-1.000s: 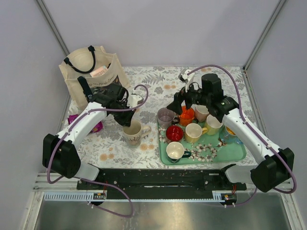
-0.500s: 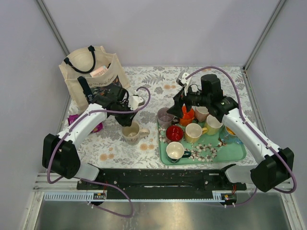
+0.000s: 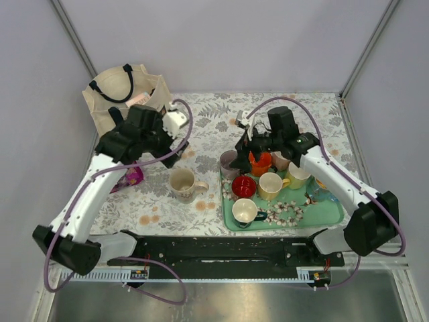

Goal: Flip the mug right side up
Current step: Place the cup on the tray.

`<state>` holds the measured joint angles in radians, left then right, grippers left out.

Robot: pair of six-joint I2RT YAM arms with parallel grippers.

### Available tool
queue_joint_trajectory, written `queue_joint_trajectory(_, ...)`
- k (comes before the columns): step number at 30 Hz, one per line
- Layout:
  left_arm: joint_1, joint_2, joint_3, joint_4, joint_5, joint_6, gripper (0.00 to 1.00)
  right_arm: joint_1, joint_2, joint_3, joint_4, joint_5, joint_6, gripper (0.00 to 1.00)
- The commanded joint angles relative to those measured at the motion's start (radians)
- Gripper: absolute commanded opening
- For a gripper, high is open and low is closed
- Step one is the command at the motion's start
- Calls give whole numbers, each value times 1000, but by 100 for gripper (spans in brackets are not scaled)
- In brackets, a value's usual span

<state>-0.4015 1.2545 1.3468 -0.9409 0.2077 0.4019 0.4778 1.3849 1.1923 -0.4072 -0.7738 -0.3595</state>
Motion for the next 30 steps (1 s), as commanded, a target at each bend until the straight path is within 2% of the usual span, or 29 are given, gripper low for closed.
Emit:
queue_joint_trajectory(1, 15, -110, 129, 53, -316, -110, 99, 79, 40, 76, -27, 53, -114, 91)
queue_joint_trajectory(3, 33, -131, 141, 65, -416, -167, 99, 120, 74, 104, -57, 82, -160, 90)
queue_joint_trajectory(4, 42, -145, 141, 44, -401, -172, 99, 139, 95, 122, -73, 84, -177, 90)
queue_joint_trajectory(7, 53, -187, 105, -50, -280, -256, 99, 197, 166, 173, -105, 113, -209, 89)
queue_joint_trajectory(8, 76, -205, 79, -70, -163, -290, 99, 215, 190, 190, -122, 108, -226, 89)
queue_joint_trajectory(9, 134, -234, 43, -79, -51, -316, 99, 235, 215, 211, -140, 97, -243, 88)
queue_joint_trajectory(10, 170, -254, 7, -70, -10, -359, 99, 249, 232, 230, -151, 90, -254, 88)
queue_joint_trajectory(14, 323, -335, -98, -32, 33, -538, 99, 312, 302, 314, -168, 62, -297, 85)
queue_joint_trajectory(18, 507, -386, -164, -7, 191, -659, 99, 375, 399, 446, -277, 7, -355, 82)
queue_joint_trajectory(20, 596, -420, -195, -1, 173, -725, 99, 404, 446, 502, -333, -13, -368, 78)
queue_joint_trajectory(23, 713, -490, -248, -16, 72, -839, 99, 447, 485, 523, -352, 25, -355, 73)
queue_joint_trajectory(25, 739, -513, -281, -30, 38, -873, 99, 475, 505, 520, -348, 65, -355, 71)
queue_joint_trajectory(30, 728, -537, -327, -26, 53, -845, 99, 516, 575, 530, -349, 200, -357, 66)
